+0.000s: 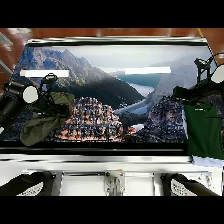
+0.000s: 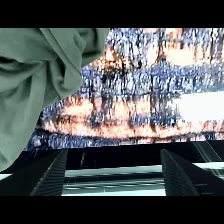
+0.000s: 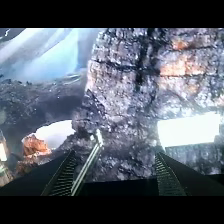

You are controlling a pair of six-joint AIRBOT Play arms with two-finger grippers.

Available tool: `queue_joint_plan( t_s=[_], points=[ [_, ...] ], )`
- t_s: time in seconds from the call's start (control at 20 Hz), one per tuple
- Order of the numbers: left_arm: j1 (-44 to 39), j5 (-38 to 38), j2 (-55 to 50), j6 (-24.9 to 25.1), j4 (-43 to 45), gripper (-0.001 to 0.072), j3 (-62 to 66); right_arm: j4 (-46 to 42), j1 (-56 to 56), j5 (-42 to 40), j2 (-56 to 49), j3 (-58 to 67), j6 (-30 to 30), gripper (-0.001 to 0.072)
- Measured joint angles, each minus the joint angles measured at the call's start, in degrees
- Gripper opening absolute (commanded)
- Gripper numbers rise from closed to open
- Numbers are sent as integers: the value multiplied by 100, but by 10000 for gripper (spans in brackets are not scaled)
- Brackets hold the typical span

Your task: Fold the shirts.

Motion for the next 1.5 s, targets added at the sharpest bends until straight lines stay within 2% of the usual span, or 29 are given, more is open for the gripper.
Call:
queue_joint_plan(
  t_s=[0.7, 0.95, 1.1, 1.3, 1.35, 1.4, 1.45, 1.5],
  points=[
    [28, 404, -157, -17, -85, 720, -2, 15, 0, -662, -9, 0, -2, 617],
    [949, 984, -868, -424, 35, 720, -4, 31, 0, -625, -109, -9, -319, 617],
    [1648, 1139, -1401, -588, -337, 720, -4, 35, 0, -511, -195, -26, -455, 616],
    [2020, 1532, -1991, -664, -765, 715, -2, 46, 0, -455, -291, -37, -522, 617],
    [2057, 1626, -2109, -680, -844, 592, -2, 46, 0, -446, -304, -39, -531, 617],
    [2079, 1725, -2212, -713, -946, 227, -2, 48, 0, -437, -313, -39, -535, 617],
    [2100, 1821, -2286, -745, -1025, 49, 2, 48, 0, -433, -319, -39, -544, 617],
    [2111, 1884, -2319, -748, -1108, 46, 24, 48, 0, -424, -326, -39, -555, 617]
  ],
)
